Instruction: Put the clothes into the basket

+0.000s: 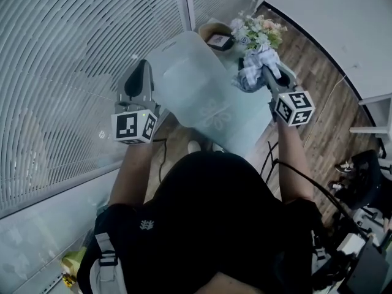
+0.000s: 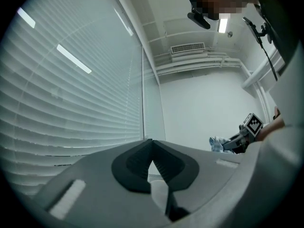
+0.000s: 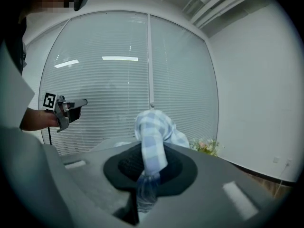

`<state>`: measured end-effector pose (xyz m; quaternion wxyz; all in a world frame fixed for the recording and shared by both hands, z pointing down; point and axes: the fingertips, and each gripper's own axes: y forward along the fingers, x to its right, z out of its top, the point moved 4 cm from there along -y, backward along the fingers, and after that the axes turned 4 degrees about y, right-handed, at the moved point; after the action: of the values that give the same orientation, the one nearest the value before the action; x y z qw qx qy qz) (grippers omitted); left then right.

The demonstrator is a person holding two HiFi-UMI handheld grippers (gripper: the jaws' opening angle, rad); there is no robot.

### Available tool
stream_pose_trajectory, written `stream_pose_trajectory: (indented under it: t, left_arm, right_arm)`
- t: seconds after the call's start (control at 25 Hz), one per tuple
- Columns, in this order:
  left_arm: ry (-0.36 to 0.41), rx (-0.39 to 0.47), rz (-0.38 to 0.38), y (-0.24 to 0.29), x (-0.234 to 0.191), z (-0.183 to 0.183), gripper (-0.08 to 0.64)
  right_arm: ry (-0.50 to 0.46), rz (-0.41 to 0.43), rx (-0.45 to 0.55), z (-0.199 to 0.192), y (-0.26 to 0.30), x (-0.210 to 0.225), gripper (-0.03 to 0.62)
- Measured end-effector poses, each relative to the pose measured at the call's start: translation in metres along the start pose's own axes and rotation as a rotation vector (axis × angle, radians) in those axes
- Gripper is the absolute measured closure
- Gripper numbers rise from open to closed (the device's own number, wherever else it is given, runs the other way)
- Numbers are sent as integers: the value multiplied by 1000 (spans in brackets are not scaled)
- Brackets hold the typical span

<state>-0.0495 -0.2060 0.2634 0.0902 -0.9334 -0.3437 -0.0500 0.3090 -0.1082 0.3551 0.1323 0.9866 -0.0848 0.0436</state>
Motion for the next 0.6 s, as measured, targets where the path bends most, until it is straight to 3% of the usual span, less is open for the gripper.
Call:
stream_pose_trajectory:
  t: [0.6]
  left_arm:
    - [32,-15,123,-42,-43,5,555]
  right_arm:
    - [-33,129,18,21,48,-44,542]
